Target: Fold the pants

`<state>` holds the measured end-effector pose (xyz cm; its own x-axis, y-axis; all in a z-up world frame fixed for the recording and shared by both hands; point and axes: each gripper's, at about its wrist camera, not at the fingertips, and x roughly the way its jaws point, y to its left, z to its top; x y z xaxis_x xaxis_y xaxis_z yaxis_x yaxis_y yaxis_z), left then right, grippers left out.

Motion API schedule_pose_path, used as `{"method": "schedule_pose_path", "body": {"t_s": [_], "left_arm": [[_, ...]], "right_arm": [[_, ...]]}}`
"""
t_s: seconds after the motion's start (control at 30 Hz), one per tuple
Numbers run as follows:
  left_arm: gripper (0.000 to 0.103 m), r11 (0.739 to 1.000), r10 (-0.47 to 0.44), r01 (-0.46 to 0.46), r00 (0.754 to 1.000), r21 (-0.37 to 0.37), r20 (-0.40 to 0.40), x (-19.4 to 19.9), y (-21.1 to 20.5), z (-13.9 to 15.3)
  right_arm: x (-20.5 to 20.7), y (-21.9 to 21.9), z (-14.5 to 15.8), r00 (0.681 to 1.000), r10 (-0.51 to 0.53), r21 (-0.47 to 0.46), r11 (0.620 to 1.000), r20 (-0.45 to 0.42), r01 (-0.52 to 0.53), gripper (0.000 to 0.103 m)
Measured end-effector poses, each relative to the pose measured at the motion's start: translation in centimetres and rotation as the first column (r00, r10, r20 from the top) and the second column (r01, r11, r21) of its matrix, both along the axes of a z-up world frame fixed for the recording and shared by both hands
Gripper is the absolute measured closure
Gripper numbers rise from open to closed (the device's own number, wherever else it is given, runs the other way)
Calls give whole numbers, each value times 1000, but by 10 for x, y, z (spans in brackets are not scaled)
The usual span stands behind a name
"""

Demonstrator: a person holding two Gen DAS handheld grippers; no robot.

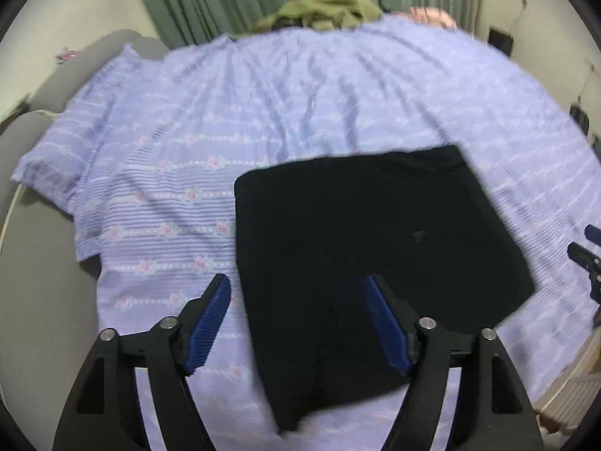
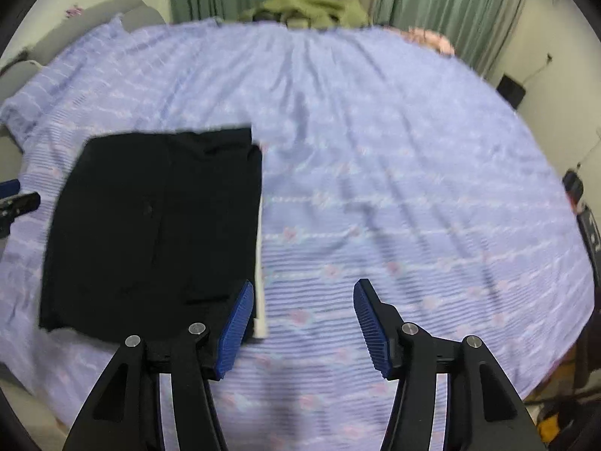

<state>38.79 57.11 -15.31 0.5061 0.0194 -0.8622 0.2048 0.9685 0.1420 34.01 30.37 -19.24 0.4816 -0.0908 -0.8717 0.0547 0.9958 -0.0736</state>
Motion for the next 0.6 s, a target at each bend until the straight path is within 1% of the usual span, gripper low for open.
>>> {"method": "schedule_pose_path", "body": {"t_s": [0.03,0.07,0.1,0.17,0.2,0.27,0.33,0.4,0.47,0.53,0.6], "left_arm": [[22,1000,11,-10,1000,-14,20,-8,-9,9],[16,999,20,-18,998,-34,54,-23,-18,21],[14,999,28,-25,996,-39,82,-33,-24,31],[12,998,45,-40,991,-40,124,-51,-41,49],[10,998,61,-55,987,-43,149,-65,-54,61],[7,996,81,-72,982,-56,171,-82,-73,79],[3,994,93,-80,975,-70,201,-107,-103,99],[3,994,90,-76,972,-74,219,-125,-125,110],[3,994,99,-83,965,-72,245,-149,-156,125],[3,992,114,-97,958,-78,263,-170,-179,135],[3,990,131,-110,952,-90,276,-192,-206,146]], "right_arm": [[-10,-7,15,999,18,6,1000,28,-18,45],[-17,-12,25,999,29,10,1000,46,-30,37],[-24,-18,37,997,40,15,999,69,-41,26],[-43,-32,61,990,62,27,997,127,-65,19],[-50,-40,71,987,68,33,997,144,-74,17],[-64,-57,91,983,83,45,995,165,-91,17],[-78,-73,108,976,89,59,993,197,-103,17],[-96,-94,125,968,102,78,989,230,-123,16],[-113,-116,139,961,118,81,987,249,-142,15],[-127,-135,147,957,129,80,985,261,-155,15],[-144,-159,158,947,136,83,983,291,-167,15]]}}
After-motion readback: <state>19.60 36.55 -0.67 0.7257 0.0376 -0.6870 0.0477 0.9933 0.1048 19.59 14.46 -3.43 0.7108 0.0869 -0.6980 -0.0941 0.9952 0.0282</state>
